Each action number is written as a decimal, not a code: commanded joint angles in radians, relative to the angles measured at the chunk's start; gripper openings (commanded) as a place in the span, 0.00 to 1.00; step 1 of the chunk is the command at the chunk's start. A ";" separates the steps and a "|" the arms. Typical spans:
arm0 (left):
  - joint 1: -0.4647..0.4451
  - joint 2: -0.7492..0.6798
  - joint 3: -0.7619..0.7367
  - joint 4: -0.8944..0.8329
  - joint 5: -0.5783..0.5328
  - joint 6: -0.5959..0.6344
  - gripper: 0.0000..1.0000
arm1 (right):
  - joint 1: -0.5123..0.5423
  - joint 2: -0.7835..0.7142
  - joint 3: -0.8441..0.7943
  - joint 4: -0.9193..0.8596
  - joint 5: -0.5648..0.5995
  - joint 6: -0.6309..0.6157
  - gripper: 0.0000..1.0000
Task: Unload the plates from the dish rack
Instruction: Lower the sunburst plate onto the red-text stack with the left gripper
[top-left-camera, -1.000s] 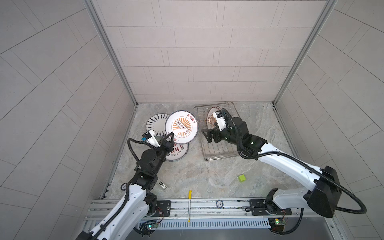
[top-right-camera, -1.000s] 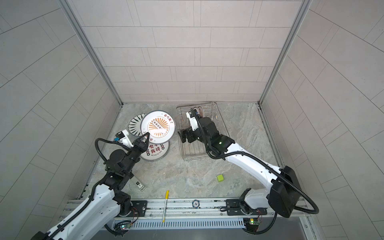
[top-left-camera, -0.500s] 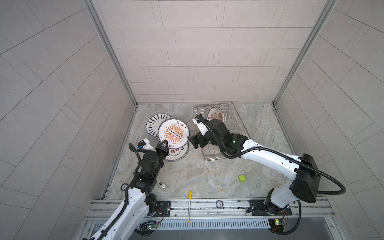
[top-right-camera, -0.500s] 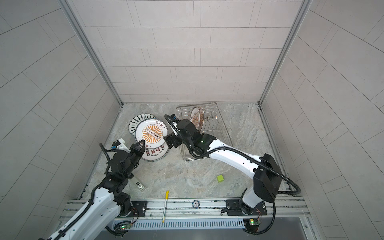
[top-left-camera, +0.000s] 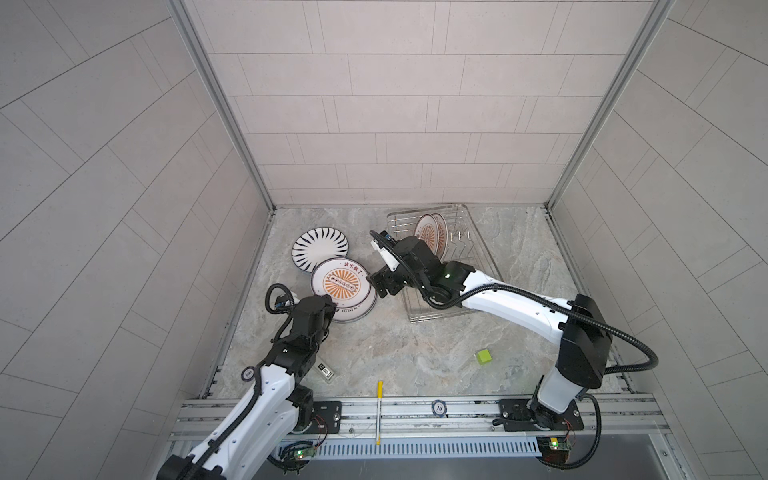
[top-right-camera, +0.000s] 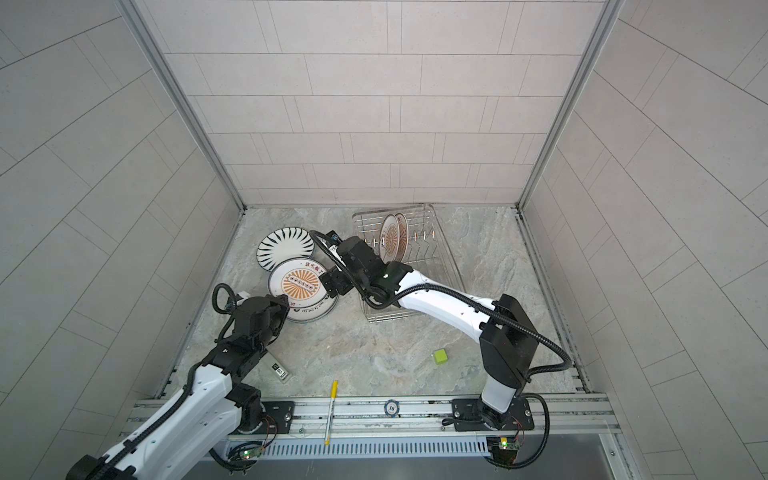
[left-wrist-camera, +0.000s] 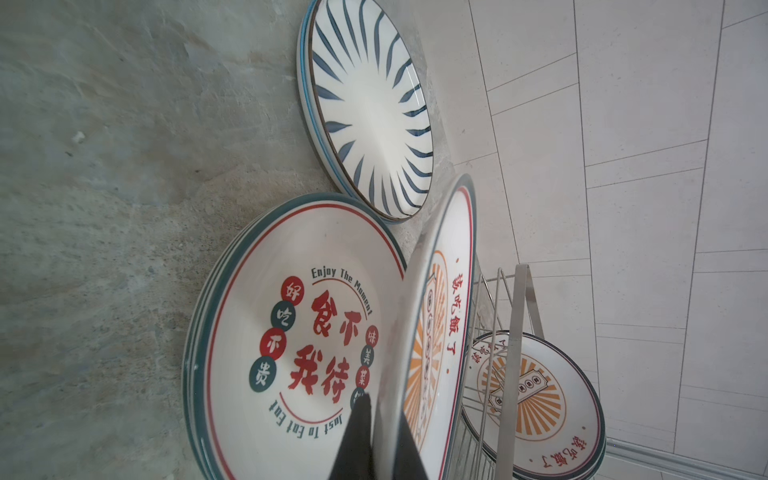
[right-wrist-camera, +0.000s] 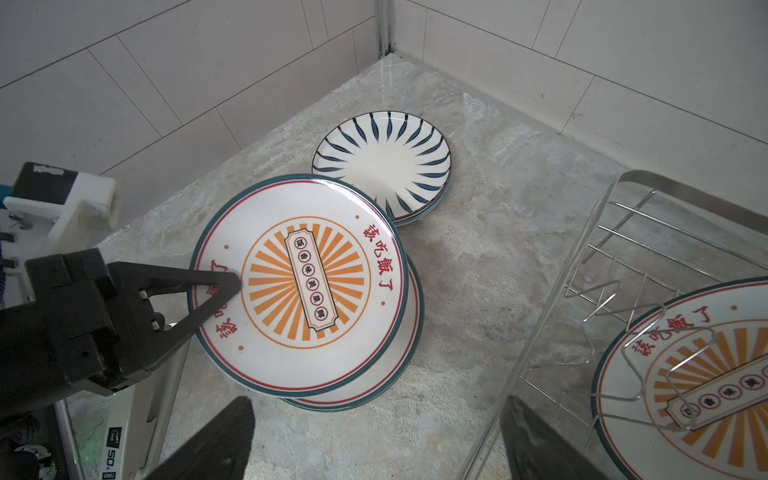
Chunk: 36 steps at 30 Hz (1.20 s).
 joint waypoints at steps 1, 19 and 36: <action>0.006 0.019 0.032 0.021 -0.022 -0.057 0.00 | 0.006 0.018 0.026 -0.033 0.003 -0.019 0.94; 0.006 0.129 0.013 0.059 -0.010 -0.114 0.00 | 0.008 0.072 0.060 -0.075 0.006 -0.026 0.92; 0.016 0.224 -0.030 0.114 0.027 -0.135 0.24 | 0.008 0.071 0.048 -0.083 0.004 -0.032 0.92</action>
